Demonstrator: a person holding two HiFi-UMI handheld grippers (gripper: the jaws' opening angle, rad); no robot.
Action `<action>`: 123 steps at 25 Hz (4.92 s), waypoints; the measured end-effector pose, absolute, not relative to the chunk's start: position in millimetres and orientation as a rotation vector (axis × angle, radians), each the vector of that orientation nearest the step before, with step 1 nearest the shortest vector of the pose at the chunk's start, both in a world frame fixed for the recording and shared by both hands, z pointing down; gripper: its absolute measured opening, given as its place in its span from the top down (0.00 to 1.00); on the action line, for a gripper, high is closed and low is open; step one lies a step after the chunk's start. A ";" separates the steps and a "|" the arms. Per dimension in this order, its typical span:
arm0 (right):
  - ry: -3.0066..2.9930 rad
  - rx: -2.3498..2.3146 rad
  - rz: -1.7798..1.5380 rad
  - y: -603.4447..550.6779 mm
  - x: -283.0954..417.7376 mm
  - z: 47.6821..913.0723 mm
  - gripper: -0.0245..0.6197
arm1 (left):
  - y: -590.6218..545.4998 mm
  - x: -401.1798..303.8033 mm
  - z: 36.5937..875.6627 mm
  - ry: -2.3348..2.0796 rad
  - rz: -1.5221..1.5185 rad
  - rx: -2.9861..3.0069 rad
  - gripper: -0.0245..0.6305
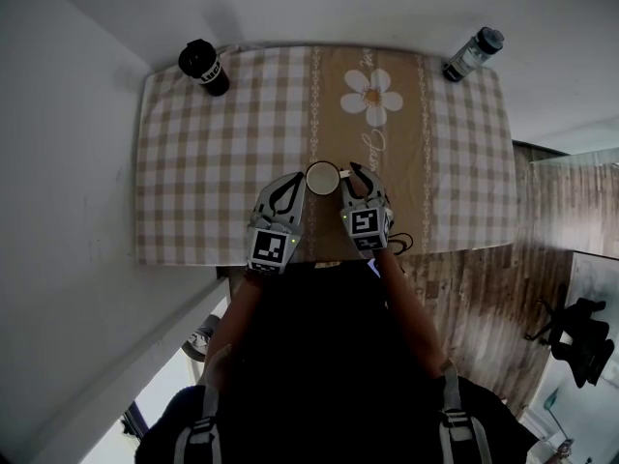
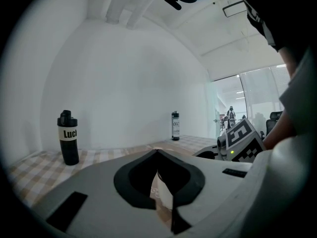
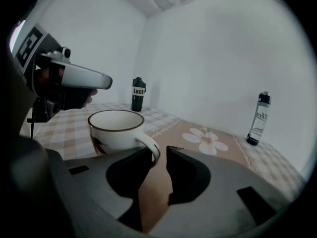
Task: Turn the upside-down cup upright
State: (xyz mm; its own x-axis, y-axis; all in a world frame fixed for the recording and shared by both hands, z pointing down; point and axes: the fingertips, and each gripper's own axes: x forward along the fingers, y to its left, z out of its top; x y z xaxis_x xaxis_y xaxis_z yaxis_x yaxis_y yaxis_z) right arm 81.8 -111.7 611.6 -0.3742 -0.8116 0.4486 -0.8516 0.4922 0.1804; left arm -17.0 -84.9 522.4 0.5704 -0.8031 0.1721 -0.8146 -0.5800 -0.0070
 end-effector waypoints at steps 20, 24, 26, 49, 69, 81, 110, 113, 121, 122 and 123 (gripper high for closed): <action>-2.376 1.392 0.361 -117.3 69.9 602.4 0.89 | -95.7 -34.0 549.7 -1.364 0.223 2.586 0.96; -2.381 1.433 0.298 -114.4 71.5 593.3 0.89 | -91.2 -22.5 558.3 -1.133 0.184 2.467 0.67; -2.388 1.455 0.250 -114.9 71.4 586.9 0.89 | -86.9 -17.0 562.7 -1.065 0.200 2.428 0.65; -2.322 1.311 -0.434 -94.6 36.9 544.7 0.87 | -99.0 -26.7 582.6 -1.115 0.445 2.369 0.91; -2.701 1.063 0.759 -81.7 -9.7 555.0 0.56 | -119.5 -72.6 539.8 -1.686 0.476 2.446 0.91; -2.622 1.269 0.791 -96.8 -17.9 553.2 0.71 | -110.3 -65.1 515.2 -1.847 0.416 2.563 0.89; -2.304 1.493 -0.240 -102.6 17.5 518.6 0.91 | -100.7 -23.8 545.2 -1.272 0.331 2.548 0.69; -2.296 1.424 -0.347 -97.4 7.8 516.6 0.90 | -104.2 -31.4 549.4 -1.333 0.374 2.519 0.75; -2.370 1.221 -0.462 -73.8 -24.4 515.9 0.87 | -110.3 -58.9 554.9 -1.496 0.444 2.461 0.90; -2.433 1.214 -0.406 -72.6 -23.7 515.2 0.88 | -110.5 -60.6 555.0 -1.502 0.440 2.459 0.90; -2.525 1.217 -0.299 -72.0 -21.9 514.1 0.90 | -111.4 -62.2 554.2 -1.510 0.437 2.462 0.90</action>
